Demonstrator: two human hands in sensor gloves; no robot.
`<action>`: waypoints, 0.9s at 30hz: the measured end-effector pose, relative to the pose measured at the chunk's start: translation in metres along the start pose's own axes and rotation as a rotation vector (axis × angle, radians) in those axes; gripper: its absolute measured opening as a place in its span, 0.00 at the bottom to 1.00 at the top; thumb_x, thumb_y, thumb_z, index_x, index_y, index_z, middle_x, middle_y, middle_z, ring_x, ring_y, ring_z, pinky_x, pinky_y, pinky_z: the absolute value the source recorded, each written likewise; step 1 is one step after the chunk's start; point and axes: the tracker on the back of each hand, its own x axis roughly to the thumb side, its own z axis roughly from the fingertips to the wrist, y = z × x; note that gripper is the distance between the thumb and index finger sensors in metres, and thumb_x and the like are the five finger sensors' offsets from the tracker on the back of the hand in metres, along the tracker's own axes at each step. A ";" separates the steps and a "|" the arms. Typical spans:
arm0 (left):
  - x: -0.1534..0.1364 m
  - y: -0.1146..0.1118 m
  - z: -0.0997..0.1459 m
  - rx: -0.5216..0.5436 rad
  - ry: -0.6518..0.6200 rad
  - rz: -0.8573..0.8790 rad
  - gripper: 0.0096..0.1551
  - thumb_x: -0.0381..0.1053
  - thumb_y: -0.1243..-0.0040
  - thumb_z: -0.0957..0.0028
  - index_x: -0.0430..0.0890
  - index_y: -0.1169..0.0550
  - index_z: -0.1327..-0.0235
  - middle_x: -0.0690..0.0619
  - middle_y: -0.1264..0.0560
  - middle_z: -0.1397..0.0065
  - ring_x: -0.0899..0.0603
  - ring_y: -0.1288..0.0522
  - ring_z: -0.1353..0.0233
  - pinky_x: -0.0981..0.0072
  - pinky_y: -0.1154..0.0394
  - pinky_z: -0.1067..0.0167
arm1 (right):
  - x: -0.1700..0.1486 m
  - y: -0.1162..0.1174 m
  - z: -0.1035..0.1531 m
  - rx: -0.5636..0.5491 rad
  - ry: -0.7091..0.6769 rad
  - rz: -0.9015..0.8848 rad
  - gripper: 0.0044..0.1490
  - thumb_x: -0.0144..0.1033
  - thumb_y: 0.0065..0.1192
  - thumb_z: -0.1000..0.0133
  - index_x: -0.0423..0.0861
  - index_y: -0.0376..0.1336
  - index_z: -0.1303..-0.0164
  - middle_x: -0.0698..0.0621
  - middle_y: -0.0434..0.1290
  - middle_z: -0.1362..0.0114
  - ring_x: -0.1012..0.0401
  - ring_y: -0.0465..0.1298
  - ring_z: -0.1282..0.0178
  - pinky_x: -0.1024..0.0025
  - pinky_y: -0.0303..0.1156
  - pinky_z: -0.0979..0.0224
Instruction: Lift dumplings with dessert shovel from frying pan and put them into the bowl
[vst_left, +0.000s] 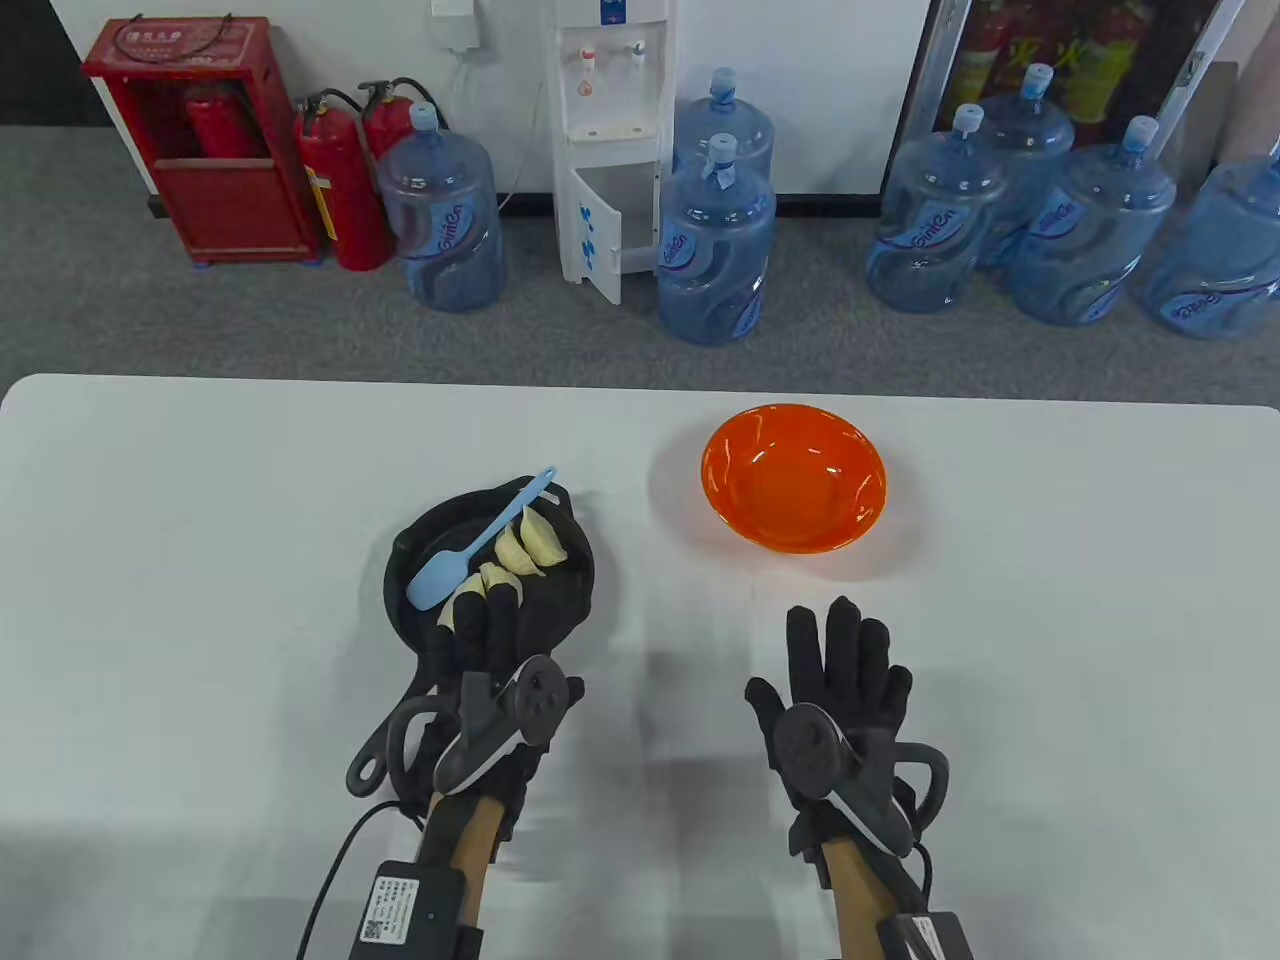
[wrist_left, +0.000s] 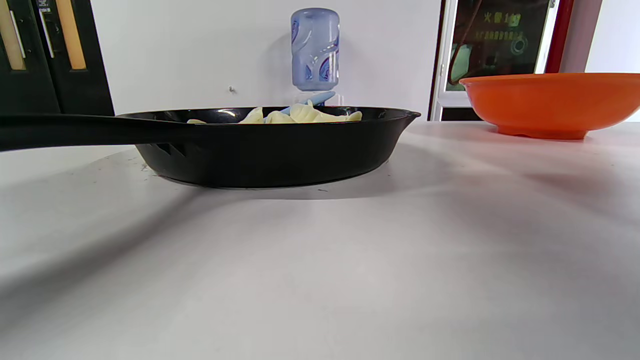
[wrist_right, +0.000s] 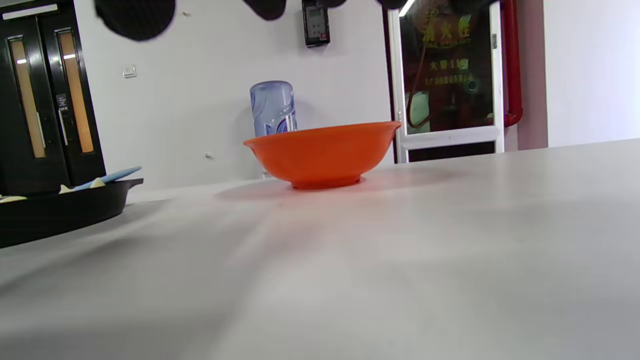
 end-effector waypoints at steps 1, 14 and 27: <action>0.000 0.000 0.000 -0.005 -0.003 -0.001 0.46 0.72 0.59 0.48 0.66 0.58 0.19 0.52 0.64 0.13 0.36 0.66 0.14 0.39 0.60 0.22 | 0.000 0.000 0.000 0.005 -0.001 0.001 0.50 0.65 0.40 0.31 0.51 0.35 0.05 0.39 0.32 0.07 0.38 0.37 0.10 0.30 0.44 0.18; 0.002 0.001 0.001 -0.011 -0.008 -0.005 0.46 0.72 0.59 0.48 0.66 0.58 0.19 0.53 0.64 0.13 0.36 0.67 0.15 0.39 0.61 0.22 | -0.001 -0.004 -0.002 -0.005 0.012 -0.030 0.50 0.64 0.43 0.31 0.50 0.38 0.05 0.39 0.33 0.06 0.39 0.36 0.10 0.30 0.44 0.18; 0.005 0.001 0.000 -0.020 -0.026 -0.001 0.46 0.72 0.59 0.48 0.66 0.58 0.19 0.52 0.64 0.13 0.37 0.66 0.14 0.39 0.61 0.22 | -0.002 -0.005 -0.050 0.020 0.092 0.056 0.48 0.60 0.52 0.31 0.50 0.43 0.06 0.42 0.37 0.05 0.42 0.41 0.08 0.35 0.53 0.15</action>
